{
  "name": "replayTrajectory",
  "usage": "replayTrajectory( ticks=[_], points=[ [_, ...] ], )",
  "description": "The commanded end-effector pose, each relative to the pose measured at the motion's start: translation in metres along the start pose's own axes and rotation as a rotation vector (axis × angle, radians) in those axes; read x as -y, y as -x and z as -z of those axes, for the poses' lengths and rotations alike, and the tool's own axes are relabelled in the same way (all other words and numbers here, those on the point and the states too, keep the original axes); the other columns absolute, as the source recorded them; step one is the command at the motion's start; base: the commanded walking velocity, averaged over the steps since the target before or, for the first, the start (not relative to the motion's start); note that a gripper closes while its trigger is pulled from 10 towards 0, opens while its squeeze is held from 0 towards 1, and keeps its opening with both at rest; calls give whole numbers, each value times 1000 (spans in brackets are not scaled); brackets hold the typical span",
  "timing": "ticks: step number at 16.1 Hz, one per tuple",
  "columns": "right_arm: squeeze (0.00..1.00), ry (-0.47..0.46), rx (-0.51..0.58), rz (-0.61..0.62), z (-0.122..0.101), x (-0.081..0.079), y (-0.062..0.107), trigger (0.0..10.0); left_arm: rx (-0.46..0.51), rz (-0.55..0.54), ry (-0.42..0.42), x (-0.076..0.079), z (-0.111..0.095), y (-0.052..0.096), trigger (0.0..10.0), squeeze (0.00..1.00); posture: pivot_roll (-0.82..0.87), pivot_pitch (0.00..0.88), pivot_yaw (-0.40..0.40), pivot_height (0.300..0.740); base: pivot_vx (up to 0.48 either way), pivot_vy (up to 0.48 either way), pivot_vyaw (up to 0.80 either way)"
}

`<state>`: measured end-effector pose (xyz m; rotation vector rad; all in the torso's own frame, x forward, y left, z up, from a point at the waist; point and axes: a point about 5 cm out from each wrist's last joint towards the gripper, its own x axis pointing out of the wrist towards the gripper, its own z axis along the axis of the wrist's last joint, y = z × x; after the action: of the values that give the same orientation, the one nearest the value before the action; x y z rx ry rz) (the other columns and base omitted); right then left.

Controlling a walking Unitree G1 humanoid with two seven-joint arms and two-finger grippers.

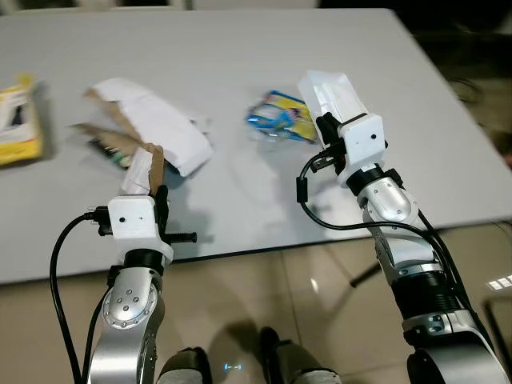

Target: Picking trash to rubbish bin

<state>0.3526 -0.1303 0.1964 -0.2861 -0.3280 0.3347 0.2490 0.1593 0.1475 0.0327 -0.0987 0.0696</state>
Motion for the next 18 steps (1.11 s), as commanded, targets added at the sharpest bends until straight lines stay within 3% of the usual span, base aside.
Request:
replayTrajectory(
  ticks=[1, 8, 13, 18],
  points=[
    [0, 11, 7, -5, -3, 0, 2, 10000, 6, -6, -6, 1, 0, 0, 10000, 0, -41, 170, -33, 740, 0, 0, -788],
    [0, 16, 6, -13, -7, -2, 5, 10000, 25, 12, -1, 3, -4, 2, 10000, 0, -48, 173, -44, 740, 0, 0, -786],
    [0, 19, 0, -6, -8, -2, 5, 10000, 133, 45, -99, 9, -22, 0, 10000, 0, -50, 175, -45, 740, 0, 0, -788],
    [0, 18, -7, -11, -6, -4, 6, 10000, 130, 43, -66, 9, -23, 1, 10000, 0, -47, 173, -44, 740, 0, 0, -783]
  ],
)
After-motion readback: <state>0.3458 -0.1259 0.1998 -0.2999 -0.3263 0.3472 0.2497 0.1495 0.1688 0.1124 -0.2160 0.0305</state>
